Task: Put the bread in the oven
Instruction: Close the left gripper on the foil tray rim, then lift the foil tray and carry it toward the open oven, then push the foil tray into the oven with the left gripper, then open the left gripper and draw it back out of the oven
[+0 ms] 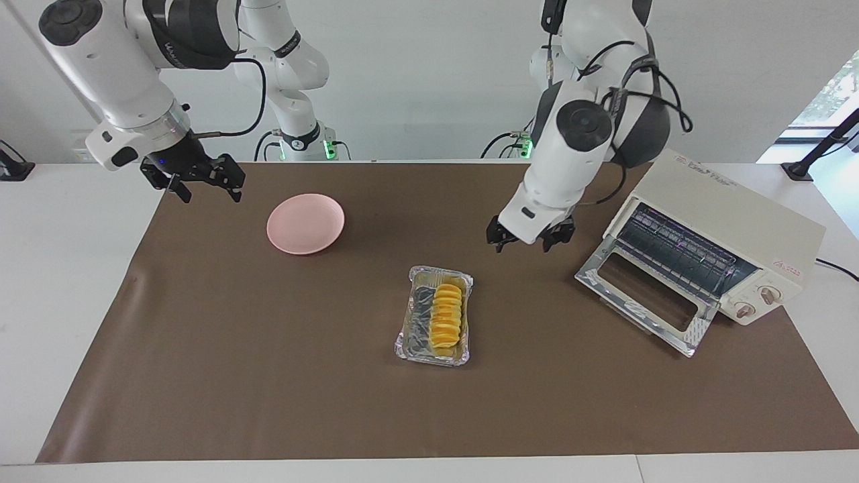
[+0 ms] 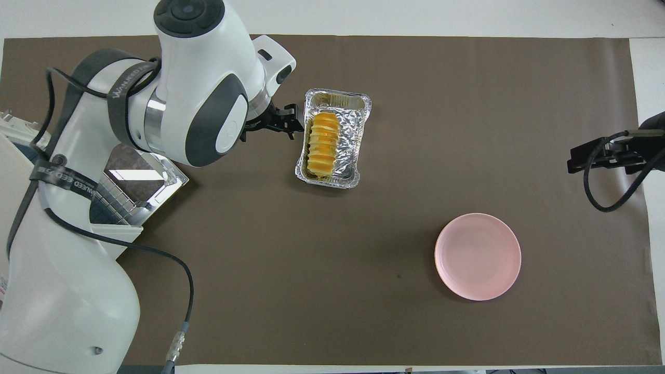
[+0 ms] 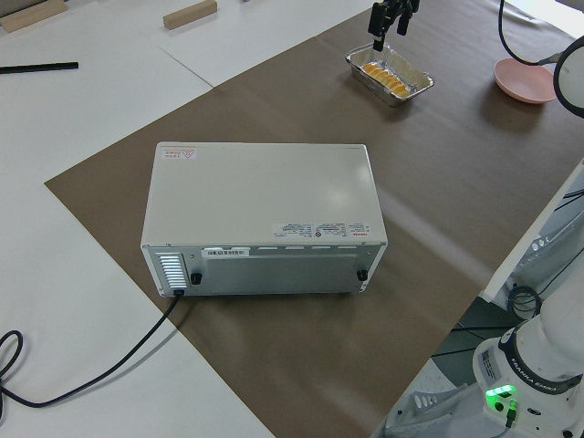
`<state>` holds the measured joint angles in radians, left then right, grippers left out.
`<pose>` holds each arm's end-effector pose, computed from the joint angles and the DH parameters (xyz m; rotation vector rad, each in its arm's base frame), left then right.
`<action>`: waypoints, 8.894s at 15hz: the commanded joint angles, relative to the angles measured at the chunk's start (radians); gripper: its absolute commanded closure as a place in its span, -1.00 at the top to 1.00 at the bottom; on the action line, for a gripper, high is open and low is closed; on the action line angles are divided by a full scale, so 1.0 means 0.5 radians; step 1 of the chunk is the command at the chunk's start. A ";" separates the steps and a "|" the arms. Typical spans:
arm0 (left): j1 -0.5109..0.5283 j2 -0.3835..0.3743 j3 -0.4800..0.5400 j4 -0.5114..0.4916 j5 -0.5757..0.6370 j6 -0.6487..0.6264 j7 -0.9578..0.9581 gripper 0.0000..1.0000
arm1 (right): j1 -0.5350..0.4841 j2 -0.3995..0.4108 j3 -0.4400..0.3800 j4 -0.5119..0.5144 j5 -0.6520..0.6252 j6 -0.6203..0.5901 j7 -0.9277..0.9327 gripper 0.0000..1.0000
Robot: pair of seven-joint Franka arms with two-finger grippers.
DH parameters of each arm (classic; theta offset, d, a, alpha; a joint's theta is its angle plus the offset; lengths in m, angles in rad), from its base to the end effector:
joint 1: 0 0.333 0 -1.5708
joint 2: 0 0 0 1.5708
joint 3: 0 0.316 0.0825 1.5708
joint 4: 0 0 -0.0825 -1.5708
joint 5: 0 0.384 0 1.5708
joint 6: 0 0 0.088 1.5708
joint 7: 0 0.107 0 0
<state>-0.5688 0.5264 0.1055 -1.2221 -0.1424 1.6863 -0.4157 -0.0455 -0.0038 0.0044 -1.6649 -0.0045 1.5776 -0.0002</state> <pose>0.6154 -0.3418 0.4676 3.0839 -0.0610 -0.1409 0.5495 -0.0231 0.5829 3.1354 -0.0638 -0.1311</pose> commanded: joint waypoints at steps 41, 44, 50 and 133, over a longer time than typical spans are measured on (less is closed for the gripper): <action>-0.424 0.552 0.074 0.149 -0.050 0.537 -0.788 -1.00 | -0.013 -0.045 0.016 -0.063 -0.083 -0.056 -0.027 1.00; -0.342 0.417 0.093 0.146 -0.050 0.429 -0.825 -1.00 | -0.013 -0.045 0.016 -0.063 -0.083 -0.056 -0.027 1.00; -0.271 0.269 0.521 0.116 -0.007 -0.043 -0.893 -1.00 | -0.013 -0.045 0.016 -0.063 -0.083 -0.056 -0.027 1.00; 0.147 -0.473 0.844 -1.063 0.506 0.281 -0.632 1.00 | -0.013 -0.045 0.016 -0.063 -0.083 -0.056 -0.027 1.00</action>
<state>-0.4966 0.3052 0.5126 -1.7542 0.0806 1.8503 -0.7555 -0.0454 -0.0045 0.0061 -1.6751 -0.0315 1.5538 -0.0002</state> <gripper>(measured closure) 0.000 0.000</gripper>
